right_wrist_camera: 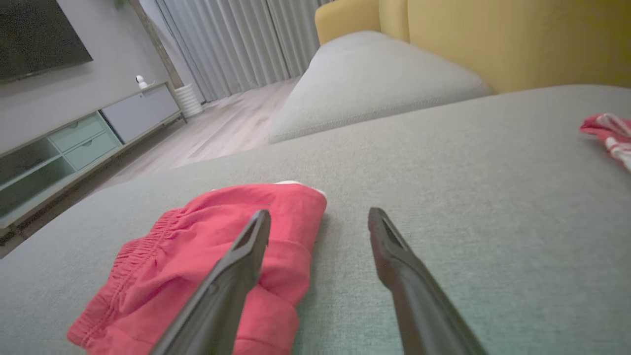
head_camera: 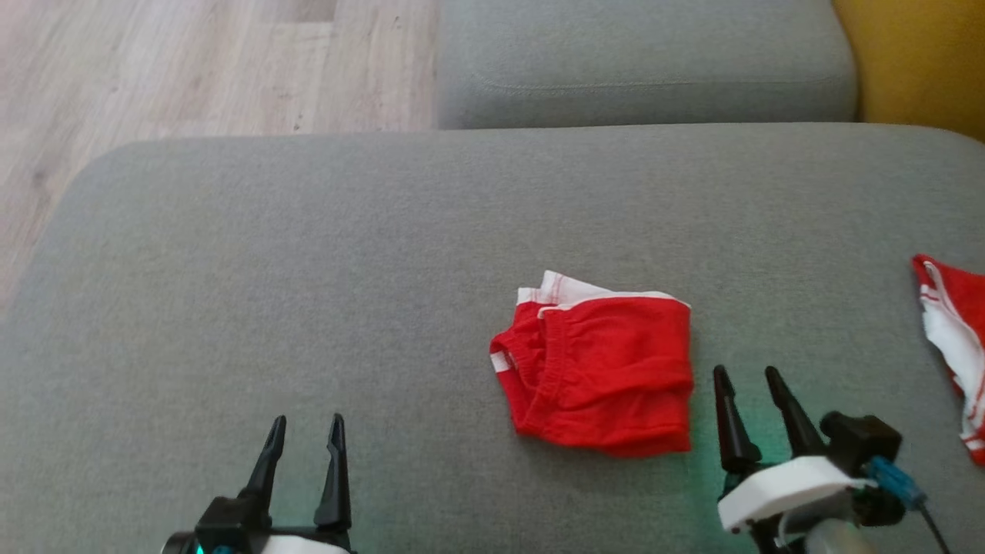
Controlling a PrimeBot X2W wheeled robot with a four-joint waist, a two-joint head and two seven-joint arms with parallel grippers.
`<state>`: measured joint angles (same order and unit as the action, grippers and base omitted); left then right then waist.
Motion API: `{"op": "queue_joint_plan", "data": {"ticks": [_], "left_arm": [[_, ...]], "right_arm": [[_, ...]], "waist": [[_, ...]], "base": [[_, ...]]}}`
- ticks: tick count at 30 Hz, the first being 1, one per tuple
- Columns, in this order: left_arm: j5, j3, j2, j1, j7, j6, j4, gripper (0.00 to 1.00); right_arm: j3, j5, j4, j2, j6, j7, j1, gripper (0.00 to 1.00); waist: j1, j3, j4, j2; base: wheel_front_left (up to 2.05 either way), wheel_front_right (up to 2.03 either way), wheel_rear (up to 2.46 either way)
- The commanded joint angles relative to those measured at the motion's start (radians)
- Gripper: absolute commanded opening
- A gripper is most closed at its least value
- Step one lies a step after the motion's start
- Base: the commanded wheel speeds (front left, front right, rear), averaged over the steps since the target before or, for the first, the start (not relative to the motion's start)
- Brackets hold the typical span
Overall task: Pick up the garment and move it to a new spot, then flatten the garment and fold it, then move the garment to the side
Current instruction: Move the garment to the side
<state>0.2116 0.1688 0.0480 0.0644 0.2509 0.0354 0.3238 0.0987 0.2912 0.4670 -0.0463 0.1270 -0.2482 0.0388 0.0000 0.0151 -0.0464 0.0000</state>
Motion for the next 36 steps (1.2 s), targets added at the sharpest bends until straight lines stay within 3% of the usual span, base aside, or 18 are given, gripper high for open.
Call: {"op": "queue_joint_plan", "data": {"ticks": [1,12,13,14,15,16,21,32,36], "left_arm": [[0.006,-0.015,0.002,-0.044,0.011,0.002,-0.021,1.0],[0.029,0.015,0.002,-0.077,0.011,0.018,0.005,1.0],[0.029,0.015,0.002,-0.079,0.011,0.019,0.005,1.0],[0.029,0.015,0.002,-0.079,0.011,0.019,0.005,1.0],[0.03,0.013,0.002,-0.079,0.011,0.02,0.006,1.0],[0.031,0.011,0.002,-0.079,0.011,0.02,0.006,1.0],[0.037,0.006,0.002,-0.078,0.011,0.028,0.004,1.0],[0.084,0.081,0.002,-0.106,0.011,0.037,-0.015,1.0],[0.094,0.109,0.002,-0.132,0.011,0.037,-0.012,1.0]], "right_arm": [[0.037,0.012,0.011,-0.004,0.004,-0.014,0.072,1.0],[0.129,0.159,0.348,-0.004,0.004,-0.014,0.236,1.0],[0.152,0.171,0.38,-0.004,0.004,-0.014,0.246,0.93],[0.152,0.171,0.38,-0.004,0.004,-0.014,0.246,0.93],[0.17,0.19,0.4,-0.004,0.004,-0.014,0.256,0.4],[0.181,0.203,0.415,-0.004,0.004,-0.014,0.264,0.0],[0.156,0.194,0.378,-0.004,0.004,-0.014,0.281,0.0],[0.165,0.112,0.284,-0.004,0.004,-0.014,0.252,0.0],[0.182,0.101,0.262,-0.004,0.004,-0.014,0.259,0.0]], "waist": [[0.0,-0.016,-0.02,0.0],[0.0,-0.091,-0.109,0.0],[0.0,-0.095,-0.112,0.0],[0.0,-0.095,-0.112,0.0],[0.0,-0.097,-0.112,0.0],[0.0,-0.1,-0.109,0.0],[0.0,-0.094,-0.042,0.0],[0.0,-0.059,0.338,0.0],[0.0,-0.078,0.443,0.0]], "base": [[0.0,0.0,0.0],[0.0,0.0,0.0],[0.0,0.0,0.0],[0.0,0.0,0.0],[0.0,0.0,0.0],[0.0,0.0,0.0],[0.0,0.0,0.0],[0.0,0.0,0.0],[0.0,0.0,0.0]]}}
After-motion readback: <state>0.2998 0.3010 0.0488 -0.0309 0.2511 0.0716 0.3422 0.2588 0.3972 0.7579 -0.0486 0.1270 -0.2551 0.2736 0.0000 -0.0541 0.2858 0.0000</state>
